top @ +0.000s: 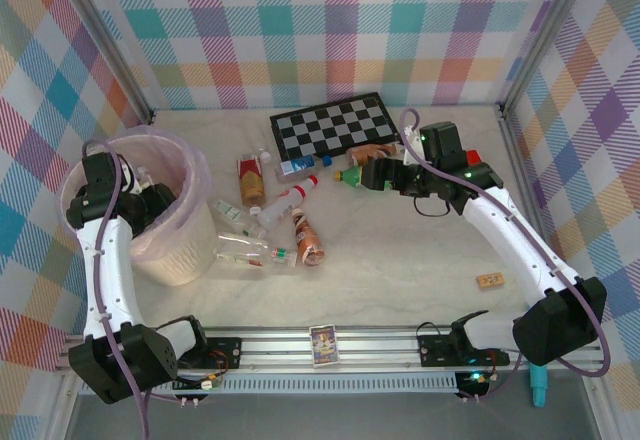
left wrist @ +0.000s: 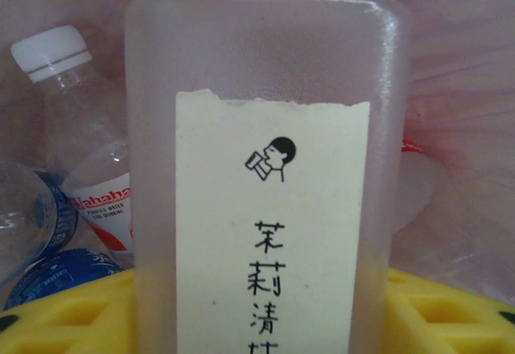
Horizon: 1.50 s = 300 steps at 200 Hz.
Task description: Put the plastic bottles in the bin
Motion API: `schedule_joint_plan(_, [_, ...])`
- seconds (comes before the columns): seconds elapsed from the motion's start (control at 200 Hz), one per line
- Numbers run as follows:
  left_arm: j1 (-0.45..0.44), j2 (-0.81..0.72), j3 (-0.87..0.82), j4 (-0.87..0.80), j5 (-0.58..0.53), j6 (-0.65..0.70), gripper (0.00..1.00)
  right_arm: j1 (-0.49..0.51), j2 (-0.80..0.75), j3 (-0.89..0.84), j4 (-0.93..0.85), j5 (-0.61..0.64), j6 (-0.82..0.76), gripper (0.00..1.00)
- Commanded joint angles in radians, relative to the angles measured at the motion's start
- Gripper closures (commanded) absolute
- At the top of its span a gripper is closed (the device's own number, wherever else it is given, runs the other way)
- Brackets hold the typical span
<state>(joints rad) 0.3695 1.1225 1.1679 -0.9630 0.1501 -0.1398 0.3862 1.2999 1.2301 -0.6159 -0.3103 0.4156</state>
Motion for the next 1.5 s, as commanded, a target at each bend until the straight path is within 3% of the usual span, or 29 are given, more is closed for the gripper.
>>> schedule_joint_plan(0.0, [0.005,-0.003,0.003,-0.030,-0.002,0.023,0.32,0.000,0.012,0.025,-0.024,0.035,0.038,0.09])
schedule_joint_plan(0.22, [0.006,-0.007,0.114,-0.092,-0.016,0.068,0.12,-0.003,0.026,0.027,-0.041,0.049,0.073,0.08])
schedule_joint_plan(0.46, [0.006,-0.031,0.242,-0.160,-0.021,0.111,0.00,0.031,0.052,0.014,-0.043,0.002,0.073,0.08])
schedule_joint_plan(0.625, [0.005,-0.043,0.325,-0.203,-0.039,0.128,0.00,0.136,0.128,0.048,-0.090,0.060,0.047,0.07])
schedule_joint_plan(0.795, [-0.013,-0.067,0.438,-0.242,-0.048,0.117,0.00,0.311,0.284,0.094,-0.135,0.111,0.045,0.08])
schedule_joint_plan(0.93, [-0.037,-0.108,0.502,-0.232,0.053,0.063,0.00,0.409,0.409,0.116,-0.106,0.135,0.060,0.09])
schedule_joint_plan(1.05, [-0.074,-0.146,0.497,-0.166,0.207,-0.039,0.01,0.437,0.498,0.127,-0.047,0.091,0.077,0.10])
schedule_joint_plan(1.165, [-0.161,-0.174,0.491,-0.138,0.213,-0.090,0.02,0.441,0.573,0.148,-0.032,0.095,0.078,0.10])
schedule_joint_plan(1.305, [-0.182,-0.204,0.450,-0.091,0.282,-0.145,0.05,0.441,0.621,0.153,-0.015,0.092,0.081,0.11])
schedule_joint_plan(1.495, [-0.234,-0.211,0.414,-0.062,0.290,-0.167,0.07,0.441,0.654,0.164,-0.008,0.079,0.086,0.21])
